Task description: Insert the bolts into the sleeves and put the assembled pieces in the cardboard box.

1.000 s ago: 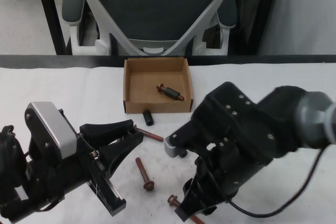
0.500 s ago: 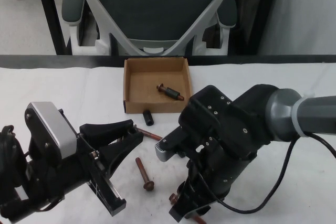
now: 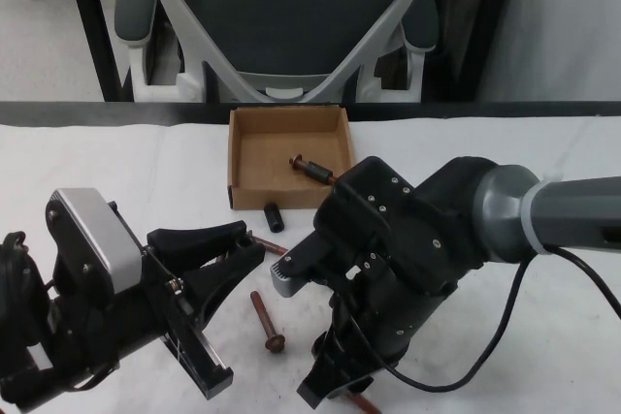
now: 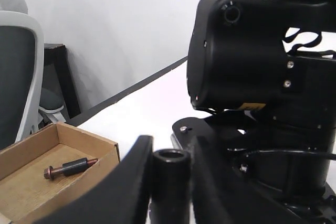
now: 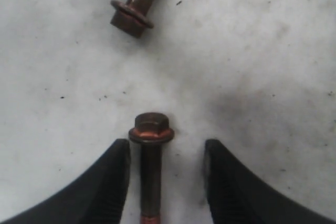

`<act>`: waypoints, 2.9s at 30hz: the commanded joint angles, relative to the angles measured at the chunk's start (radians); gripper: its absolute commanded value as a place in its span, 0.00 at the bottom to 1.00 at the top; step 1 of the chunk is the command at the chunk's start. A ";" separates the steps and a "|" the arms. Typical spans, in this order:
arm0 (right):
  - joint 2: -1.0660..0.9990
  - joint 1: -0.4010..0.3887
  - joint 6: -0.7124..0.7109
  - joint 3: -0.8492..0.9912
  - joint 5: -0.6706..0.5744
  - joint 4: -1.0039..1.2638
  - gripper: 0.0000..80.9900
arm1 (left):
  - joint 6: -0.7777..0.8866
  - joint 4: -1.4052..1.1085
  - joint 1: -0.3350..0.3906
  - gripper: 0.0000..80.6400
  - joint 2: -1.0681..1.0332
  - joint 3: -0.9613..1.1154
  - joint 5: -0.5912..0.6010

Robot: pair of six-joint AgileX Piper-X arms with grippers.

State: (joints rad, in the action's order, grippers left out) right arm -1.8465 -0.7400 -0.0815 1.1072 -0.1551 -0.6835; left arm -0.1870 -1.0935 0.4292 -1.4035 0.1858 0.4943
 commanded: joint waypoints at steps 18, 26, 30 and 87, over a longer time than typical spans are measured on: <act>-0.006 -0.006 -0.041 -0.033 -0.015 0.125 0.00 | 0.003 0.007 -0.001 0.01 0.013 0.003 0.009; 0.228 -0.004 0.029 -0.314 -0.015 0.551 0.00 | -0.053 0.020 -0.001 0.01 0.013 0.003 0.044; 0.361 0.000 0.081 -0.475 0.001 0.815 0.00 | -0.068 0.020 -0.001 0.01 0.013 0.003 0.111; 0.290 -0.048 0.262 -0.742 -0.173 2.087 0.00 | 0.007 -0.033 0.117 0.01 0.013 0.032 0.156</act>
State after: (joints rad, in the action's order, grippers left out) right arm -1.5580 -0.7868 0.1661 0.3542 -0.3217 1.3910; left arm -0.1874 -1.0993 0.5414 -1.4035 0.2063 0.6944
